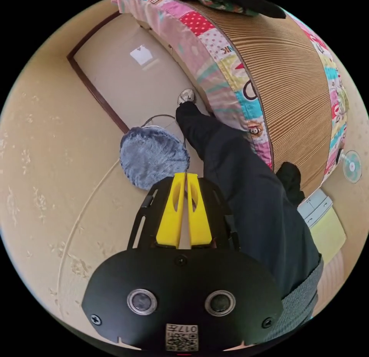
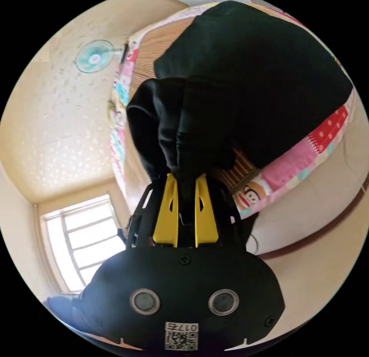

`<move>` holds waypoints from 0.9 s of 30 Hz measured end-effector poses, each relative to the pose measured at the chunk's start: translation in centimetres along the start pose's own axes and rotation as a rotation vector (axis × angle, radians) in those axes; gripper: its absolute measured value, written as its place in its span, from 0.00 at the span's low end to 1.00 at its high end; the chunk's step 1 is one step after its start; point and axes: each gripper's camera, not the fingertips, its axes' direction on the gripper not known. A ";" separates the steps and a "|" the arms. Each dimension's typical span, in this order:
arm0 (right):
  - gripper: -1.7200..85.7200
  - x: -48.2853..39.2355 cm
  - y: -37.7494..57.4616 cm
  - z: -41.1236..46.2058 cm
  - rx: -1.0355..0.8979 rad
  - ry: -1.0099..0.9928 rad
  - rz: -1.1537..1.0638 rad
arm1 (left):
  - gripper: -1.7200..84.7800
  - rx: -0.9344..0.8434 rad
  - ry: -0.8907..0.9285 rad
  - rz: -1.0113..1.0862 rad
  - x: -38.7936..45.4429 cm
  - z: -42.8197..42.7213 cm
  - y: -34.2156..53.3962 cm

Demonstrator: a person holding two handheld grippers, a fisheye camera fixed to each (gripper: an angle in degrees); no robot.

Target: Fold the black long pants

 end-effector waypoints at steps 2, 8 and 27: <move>0.08 -0.7 3.0 -1.6 0.021 -0.177 -0.067 | 0.01 0.124 0.078 0.123 1.4 -1.9 0.4; 0.04 -10.5 8.2 -6.0 -0.006 -0.238 -0.452 | 0.02 0.375 0.220 0.641 12.5 -10.1 3.8; 0.02 -38.0 29.0 -18.0 -0.199 -0.743 -1.266 | 0.18 0.763 -0.031 1.825 44.5 -13.1 53.3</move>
